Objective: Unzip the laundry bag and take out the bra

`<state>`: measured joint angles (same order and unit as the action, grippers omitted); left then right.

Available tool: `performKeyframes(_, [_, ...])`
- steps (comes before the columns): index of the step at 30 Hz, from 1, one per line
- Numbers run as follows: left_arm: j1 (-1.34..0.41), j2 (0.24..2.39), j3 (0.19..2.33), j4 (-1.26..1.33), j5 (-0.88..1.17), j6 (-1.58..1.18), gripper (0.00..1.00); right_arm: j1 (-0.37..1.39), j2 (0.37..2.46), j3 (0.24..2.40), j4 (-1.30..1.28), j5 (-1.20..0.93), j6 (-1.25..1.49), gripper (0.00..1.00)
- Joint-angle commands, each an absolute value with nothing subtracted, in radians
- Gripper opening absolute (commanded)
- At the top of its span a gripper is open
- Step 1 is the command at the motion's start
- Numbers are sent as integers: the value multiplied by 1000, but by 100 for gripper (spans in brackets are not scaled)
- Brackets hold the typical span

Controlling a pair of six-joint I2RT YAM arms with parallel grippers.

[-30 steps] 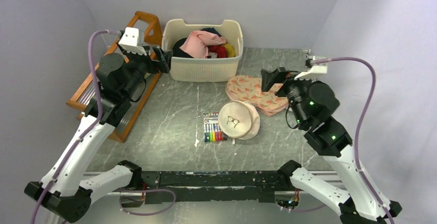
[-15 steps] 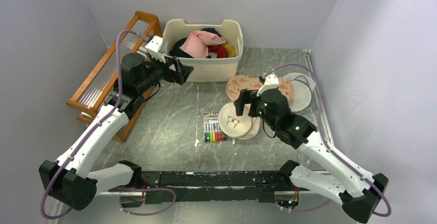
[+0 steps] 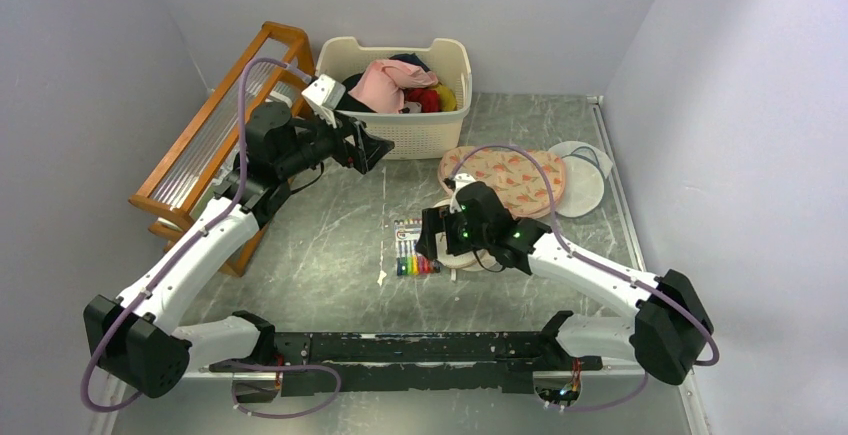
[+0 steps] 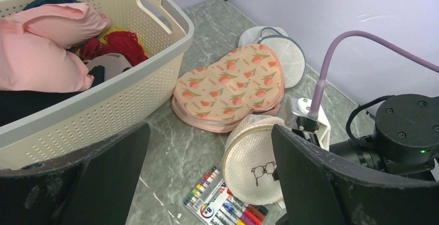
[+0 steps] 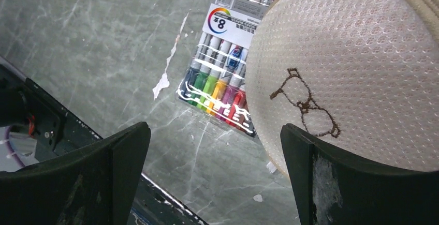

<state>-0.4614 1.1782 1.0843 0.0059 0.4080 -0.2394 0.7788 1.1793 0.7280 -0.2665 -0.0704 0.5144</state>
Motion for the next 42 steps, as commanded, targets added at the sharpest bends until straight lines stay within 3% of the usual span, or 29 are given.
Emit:
performKeyframes(1, [-472,1173,1081,48,409,-212,100,788,1185,764,-283,9,514,100])
performKeyframes(20, [-482,1218,1041,66,358,-167,99,783,857,634,-417,377,692,100])
performKeyframes(26, [-497,1274,1059,21,325,-117,94,780,858,604,-481,416,750,100])
performKeyframes(33, [-505,1273,1058,27,319,-100,95,766,950,542,-342,355,739,99])
performKeyframes(38, [-505,1258,1056,28,314,-98,95,763,958,508,-176,348,724,85])
performKeyframes(42, [-504,1244,1058,23,297,-89,95,752,997,429,33,318,736,56])
